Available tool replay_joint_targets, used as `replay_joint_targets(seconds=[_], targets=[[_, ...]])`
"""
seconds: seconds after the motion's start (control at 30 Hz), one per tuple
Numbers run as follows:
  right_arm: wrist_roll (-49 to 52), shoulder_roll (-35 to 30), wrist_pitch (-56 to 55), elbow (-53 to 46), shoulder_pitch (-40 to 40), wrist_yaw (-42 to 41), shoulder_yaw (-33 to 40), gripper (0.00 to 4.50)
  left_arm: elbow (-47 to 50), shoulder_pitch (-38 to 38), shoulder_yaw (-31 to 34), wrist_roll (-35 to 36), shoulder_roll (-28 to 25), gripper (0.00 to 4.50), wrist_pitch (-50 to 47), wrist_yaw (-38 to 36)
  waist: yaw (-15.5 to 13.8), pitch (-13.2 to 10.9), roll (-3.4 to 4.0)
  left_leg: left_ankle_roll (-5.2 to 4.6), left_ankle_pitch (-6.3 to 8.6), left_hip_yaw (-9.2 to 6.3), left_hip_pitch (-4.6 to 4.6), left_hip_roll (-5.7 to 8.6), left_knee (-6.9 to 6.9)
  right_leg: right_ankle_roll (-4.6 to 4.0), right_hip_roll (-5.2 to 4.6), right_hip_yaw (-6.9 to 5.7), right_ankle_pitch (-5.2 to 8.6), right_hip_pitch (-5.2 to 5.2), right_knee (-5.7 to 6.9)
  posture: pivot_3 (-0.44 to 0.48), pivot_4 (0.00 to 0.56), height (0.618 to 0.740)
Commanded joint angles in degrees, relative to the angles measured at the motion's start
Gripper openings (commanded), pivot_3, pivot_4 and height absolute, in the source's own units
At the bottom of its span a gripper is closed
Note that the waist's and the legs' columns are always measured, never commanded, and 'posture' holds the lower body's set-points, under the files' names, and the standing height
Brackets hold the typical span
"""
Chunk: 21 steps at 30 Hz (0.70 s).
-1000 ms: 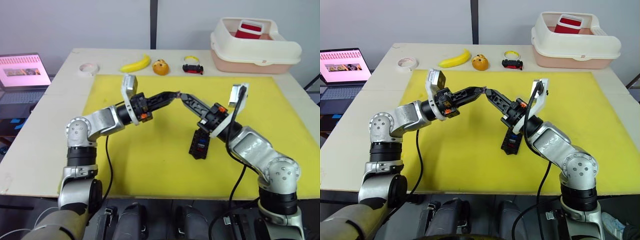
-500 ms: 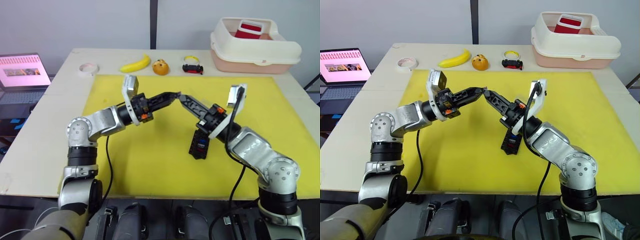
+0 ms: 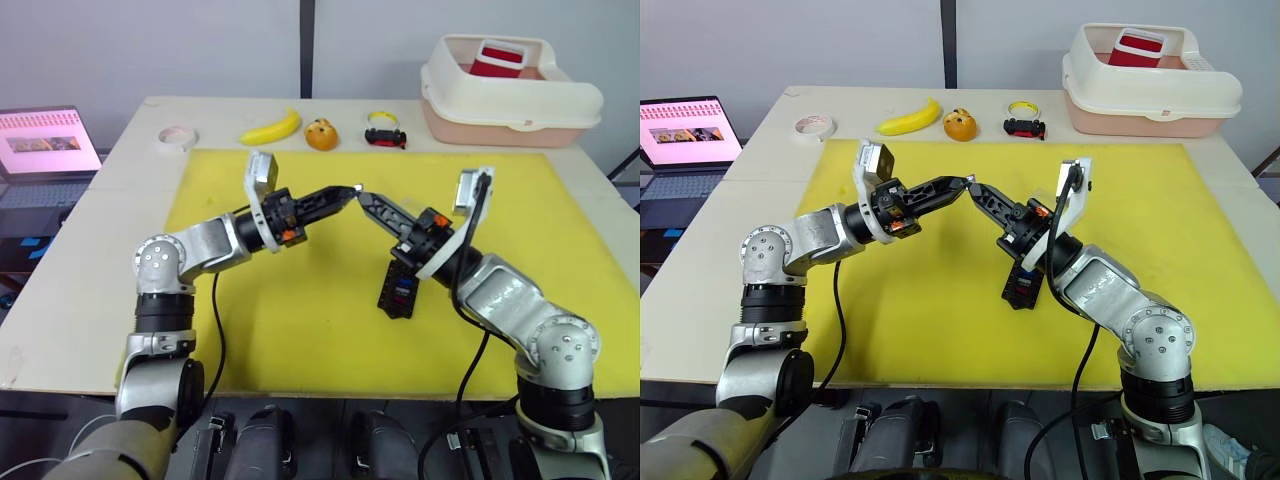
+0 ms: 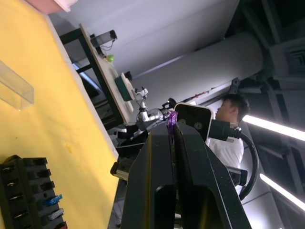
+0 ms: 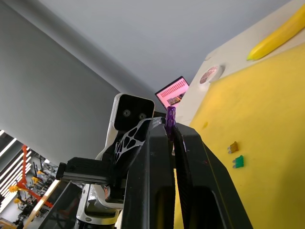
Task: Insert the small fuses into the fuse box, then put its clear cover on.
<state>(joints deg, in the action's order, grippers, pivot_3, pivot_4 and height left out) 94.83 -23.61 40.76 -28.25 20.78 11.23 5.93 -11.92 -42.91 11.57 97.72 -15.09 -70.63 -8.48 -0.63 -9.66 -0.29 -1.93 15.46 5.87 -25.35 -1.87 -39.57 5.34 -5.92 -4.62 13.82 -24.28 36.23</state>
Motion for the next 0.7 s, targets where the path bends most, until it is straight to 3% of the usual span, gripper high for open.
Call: replay_joint_targets(seconds=[0.03,0.17,0.33,0.53,0.7], targets=[[1.8,-0.8,-1.0,-3.1,0.5,0.0,1.2,0.01,-0.5,0.1,-0.1,-2.4,-1.3,0.32,-0.6,-2.8,0.0,0.0,0.0,0.0,0.0,0.0,0.0,0.0,0.0,0.0,0.0,0.0,0.0,0.0,0.0,0.0,0.15,0.74],[4.3,-5.7,0.8,-4.1,0.3,-1.8,3.5,0.0,3.3,0.0,-3.3,-12.2,-7.4,1.88,-1.4,-14.5,0.1,0.0,0.0,0.0,0.0,0.03,0.0,0.02,0.05,0.0,0.01,0.0,0.0,-0.03,-0.01,0.0,0.15,0.74],[7.2,-21.2,7.5,-4.2,-1.3,-10.0,8.6,0.0,10.5,-1.1,-12.3,-30.4,-17.6,4.47,7.6,-35.4,-0.2,0.0,0.01,0.02,-0.01,0.1,0.02,0.04,0.33,-0.04,0.0,0.0,0.02,-0.09,-0.19,0.0,0.15,0.74],[-9.8,-39.9,14.0,-4.2,-6.3,-30.6,12.0,0.0,17.1,0.5,-24.4,-54.0,-22.9,4.47,31.6,-55.5,-0.2,0.0,0.02,0.0,0.0,0.11,-0.01,0.02,0.39,-0.26,-0.04,0.0,0.12,-0.12,-0.29,0.0,0.15,0.74],[-33.4,-47.0,6.3,-3.8,-8.4,-44.0,5.1,0.0,16.7,0.2,-30.2,-67.1,-20.2,4.47,47.1,-61.4,-0.2,0.0,0.02,-0.01,0.01,0.11,-0.02,-0.01,0.39,-0.29,-0.04,0.01,0.12,-0.15,-0.32,0.0,0.15,0.74]])
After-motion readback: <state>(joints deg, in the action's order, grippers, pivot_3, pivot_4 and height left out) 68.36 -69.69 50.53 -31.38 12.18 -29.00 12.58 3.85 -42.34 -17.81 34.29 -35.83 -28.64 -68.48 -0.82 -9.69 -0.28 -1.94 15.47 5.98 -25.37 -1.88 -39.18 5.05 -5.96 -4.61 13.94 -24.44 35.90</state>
